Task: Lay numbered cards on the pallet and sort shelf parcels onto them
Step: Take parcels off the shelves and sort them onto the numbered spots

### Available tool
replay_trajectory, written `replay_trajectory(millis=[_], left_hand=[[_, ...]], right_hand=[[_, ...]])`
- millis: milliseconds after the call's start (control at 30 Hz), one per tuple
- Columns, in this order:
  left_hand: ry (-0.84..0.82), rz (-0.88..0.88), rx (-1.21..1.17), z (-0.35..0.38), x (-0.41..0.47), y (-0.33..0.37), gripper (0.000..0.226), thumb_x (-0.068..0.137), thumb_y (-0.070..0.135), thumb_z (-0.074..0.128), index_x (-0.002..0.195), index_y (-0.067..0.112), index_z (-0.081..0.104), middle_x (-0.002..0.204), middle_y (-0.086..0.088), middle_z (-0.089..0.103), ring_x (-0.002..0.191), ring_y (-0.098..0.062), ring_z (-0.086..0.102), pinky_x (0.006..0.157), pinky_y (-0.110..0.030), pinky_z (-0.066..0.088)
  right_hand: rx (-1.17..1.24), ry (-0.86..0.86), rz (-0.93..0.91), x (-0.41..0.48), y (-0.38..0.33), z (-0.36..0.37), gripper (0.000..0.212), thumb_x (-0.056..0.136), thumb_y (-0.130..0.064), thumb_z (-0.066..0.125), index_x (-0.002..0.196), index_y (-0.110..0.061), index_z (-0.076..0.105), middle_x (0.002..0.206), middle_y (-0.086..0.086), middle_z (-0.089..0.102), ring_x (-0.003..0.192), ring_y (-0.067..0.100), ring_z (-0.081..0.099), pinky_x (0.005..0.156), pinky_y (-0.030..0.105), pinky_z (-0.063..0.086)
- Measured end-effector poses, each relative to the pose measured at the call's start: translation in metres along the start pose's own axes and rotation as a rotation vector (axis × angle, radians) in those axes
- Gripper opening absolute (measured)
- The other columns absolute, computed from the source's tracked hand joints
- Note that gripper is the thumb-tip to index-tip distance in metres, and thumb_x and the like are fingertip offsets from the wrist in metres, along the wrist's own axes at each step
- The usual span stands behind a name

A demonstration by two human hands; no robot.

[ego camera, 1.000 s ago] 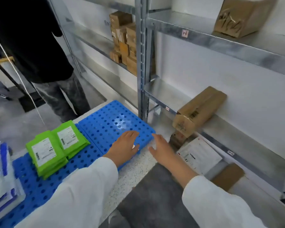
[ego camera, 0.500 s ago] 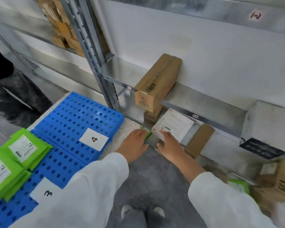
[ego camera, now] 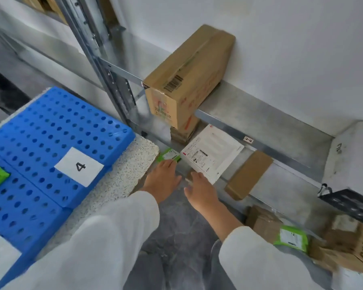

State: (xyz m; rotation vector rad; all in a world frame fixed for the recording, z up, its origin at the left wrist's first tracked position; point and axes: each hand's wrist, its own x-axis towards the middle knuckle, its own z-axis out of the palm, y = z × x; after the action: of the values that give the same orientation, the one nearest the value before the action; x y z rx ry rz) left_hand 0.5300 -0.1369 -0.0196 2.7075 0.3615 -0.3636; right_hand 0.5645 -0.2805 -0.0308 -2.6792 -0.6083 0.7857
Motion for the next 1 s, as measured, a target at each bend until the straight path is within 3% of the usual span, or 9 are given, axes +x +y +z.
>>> replay_trajectory(millis=[100, 233, 433, 567, 767, 867, 1000], left_hand=[[-0.006, -0.053, 0.003, 0.041, 0.023, -0.008, 0.041, 0.09, 0.029, 0.054, 0.127, 0.013, 0.047, 0.13, -0.003, 0.05, 0.123, -0.022, 0.045, 0.093, -0.036, 0.043], [-0.042, -0.209, -0.032, 0.114, 0.065, -0.025, 0.036, 0.09, 0.027, 0.056, 0.122, 0.01, 0.052, 0.123, -0.006, 0.053, 0.118, -0.027, 0.051, 0.092, -0.039, 0.047], [0.077, -0.213, -0.006, 0.23, 0.164, -0.091, 0.039, 0.087, 0.028, 0.06, 0.118, 0.004, 0.058, 0.117, -0.017, 0.061, 0.11, -0.034, 0.056, 0.088, -0.038, 0.046], [0.104, -0.176, 0.092, 0.299, 0.227, -0.154, 0.043, 0.09, 0.032, 0.057, 0.124, 0.006, 0.054, 0.124, -0.015, 0.059, 0.115, -0.033, 0.053, 0.095, -0.039, 0.042], [0.192, -0.194, 0.1, 0.373, 0.309, -0.227, 0.041, 0.09, 0.029, 0.056, 0.124, 0.005, 0.054, 0.126, -0.015, 0.057, 0.118, -0.031, 0.053, 0.096, -0.036, 0.04], [0.255, -0.213, 0.111, 0.404, 0.335, -0.255, 0.043, 0.092, 0.029, 0.055, 0.128, 0.005, 0.053, 0.13, -0.014, 0.055, 0.121, -0.03, 0.051, 0.099, -0.035, 0.039], [0.271, -0.318, 0.009, 0.435, 0.35, -0.255, 0.036, 0.092, 0.024, 0.052, 0.12, 0.002, 0.057, 0.121, -0.016, 0.059, 0.113, -0.032, 0.055, 0.095, -0.037, 0.043]], right_hand=[[0.01, -0.021, -0.024, 0.028, 0.018, 0.031, 0.05, 0.095, -0.032, 0.05, 0.138, -0.01, 0.039, 0.139, 0.009, 0.046, 0.127, 0.026, 0.046, 0.102, 0.037, 0.041], [0.081, -0.093, -0.029, 0.083, 0.049, 0.092, 0.048, 0.093, -0.034, 0.052, 0.134, -0.01, 0.042, 0.132, 0.011, 0.052, 0.123, 0.029, 0.049, 0.099, 0.044, 0.043], [0.263, -0.112, -0.023, 0.208, 0.093, 0.193, 0.039, 0.099, -0.027, 0.047, 0.131, -0.006, 0.051, 0.128, 0.017, 0.057, 0.122, 0.028, 0.053, 0.1, 0.035, 0.041], [0.253, -0.04, 0.065, 0.291, 0.115, 0.256, 0.05, 0.097, -0.043, 0.048, 0.123, -0.001, 0.053, 0.125, 0.019, 0.057, 0.115, 0.032, 0.055, 0.091, 0.034, 0.042], [0.343, -0.019, 0.026, 0.392, 0.126, 0.316, 0.038, 0.093, -0.034, 0.053, 0.12, -0.007, 0.056, 0.119, 0.016, 0.06, 0.109, 0.034, 0.059, 0.089, 0.037, 0.048], [0.378, 0.04, 0.08, 0.439, 0.131, 0.324, 0.039, 0.095, -0.028, 0.049, 0.124, -0.002, 0.056, 0.126, 0.02, 0.058, 0.116, 0.035, 0.056, 0.096, 0.036, 0.047], [0.444, -0.016, 0.124, 0.462, 0.125, 0.349, 0.038, 0.096, -0.021, 0.046, 0.128, -0.002, 0.054, 0.129, 0.017, 0.058, 0.118, 0.031, 0.056, 0.092, 0.032, 0.045]])
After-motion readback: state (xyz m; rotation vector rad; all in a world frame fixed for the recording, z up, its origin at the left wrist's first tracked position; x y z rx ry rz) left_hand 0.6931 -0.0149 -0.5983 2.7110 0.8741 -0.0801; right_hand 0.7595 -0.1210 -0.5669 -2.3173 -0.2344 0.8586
